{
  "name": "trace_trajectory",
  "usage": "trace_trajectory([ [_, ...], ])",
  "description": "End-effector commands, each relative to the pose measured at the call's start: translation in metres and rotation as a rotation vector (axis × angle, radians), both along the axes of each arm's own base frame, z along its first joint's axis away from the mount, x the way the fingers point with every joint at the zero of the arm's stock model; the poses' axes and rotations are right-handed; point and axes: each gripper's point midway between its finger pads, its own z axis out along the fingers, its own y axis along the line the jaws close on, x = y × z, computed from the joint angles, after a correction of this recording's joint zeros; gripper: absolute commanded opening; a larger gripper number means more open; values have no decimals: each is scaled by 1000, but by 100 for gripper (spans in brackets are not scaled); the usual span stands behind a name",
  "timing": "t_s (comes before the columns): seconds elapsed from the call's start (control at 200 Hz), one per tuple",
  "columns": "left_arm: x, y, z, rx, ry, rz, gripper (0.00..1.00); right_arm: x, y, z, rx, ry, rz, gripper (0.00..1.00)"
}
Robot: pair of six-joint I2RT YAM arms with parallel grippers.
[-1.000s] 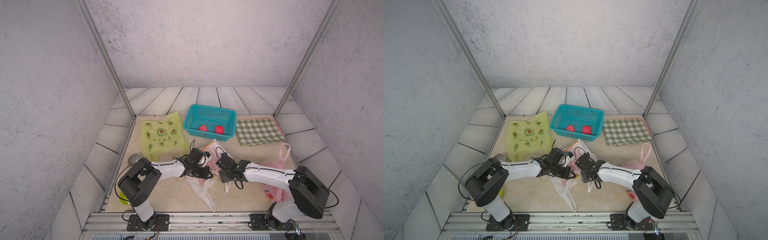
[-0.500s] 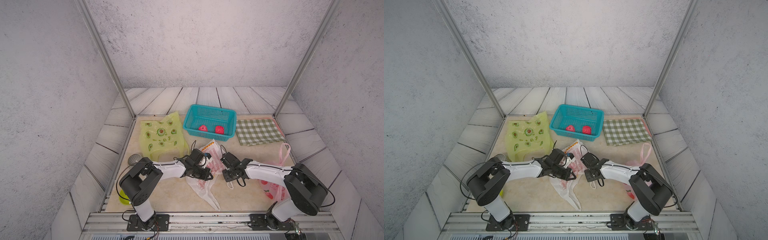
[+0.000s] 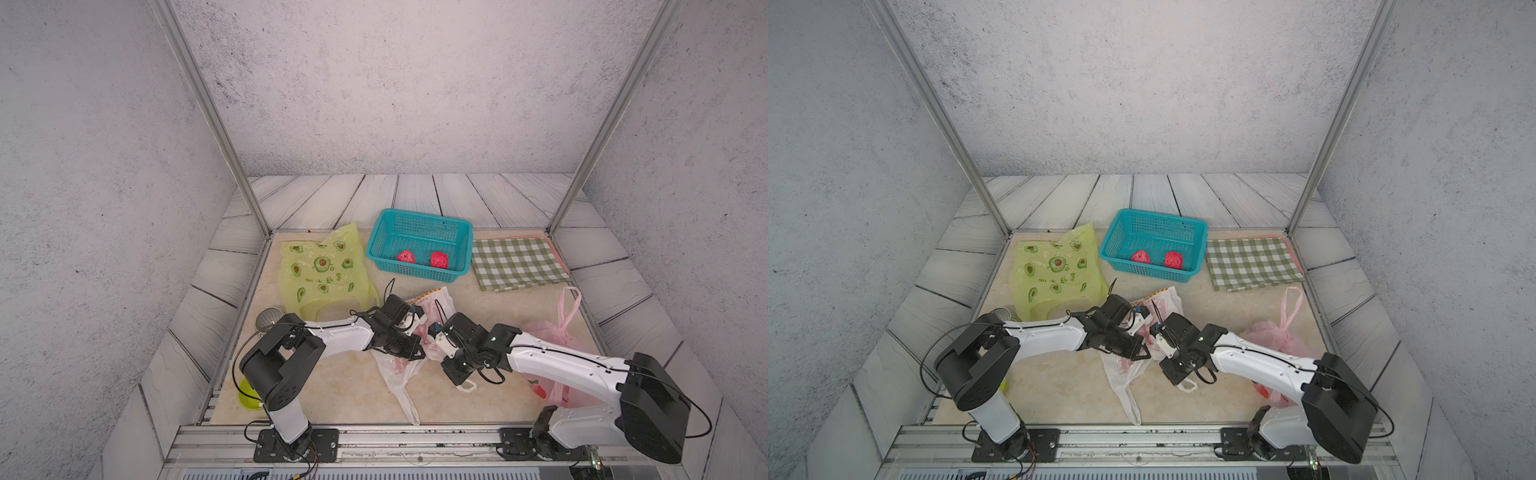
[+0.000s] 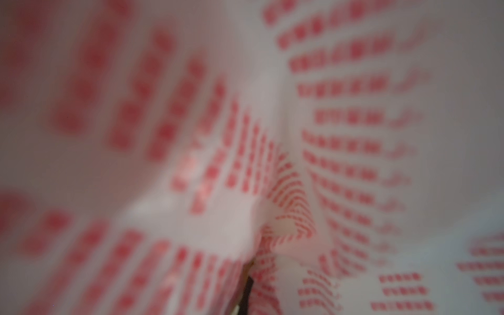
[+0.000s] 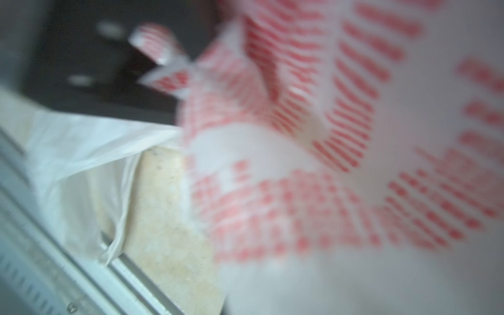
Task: Untie the knot of a plastic bag & take out the apple
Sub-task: Untie the plastic bag at the center of the board.
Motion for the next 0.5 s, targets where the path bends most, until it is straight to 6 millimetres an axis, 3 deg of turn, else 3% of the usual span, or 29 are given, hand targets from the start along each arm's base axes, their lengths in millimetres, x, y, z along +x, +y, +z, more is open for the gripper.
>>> trace_trajectory([
  [0.0, 0, -1, -4, 27, -3, -25, 0, -7, 6, 25, 47, -84, 222, 8],
  [0.14, 1, -2, -2, 29, -5, -29, 0, -25, -6, 22, -31, -150, 610, 0],
  [0.22, 1, -2, -2, 32, -4, -32, 0, -40, -16, 17, -56, -156, 847, 0],
  [0.36, 2, -3, -4, 36, 0, -33, 0, -41, -14, 11, -45, -249, 1036, 0],
  [0.495, 1, -3, -4, 38, 5, -36, 0, -69, -35, -6, -55, -102, 1310, 0],
])
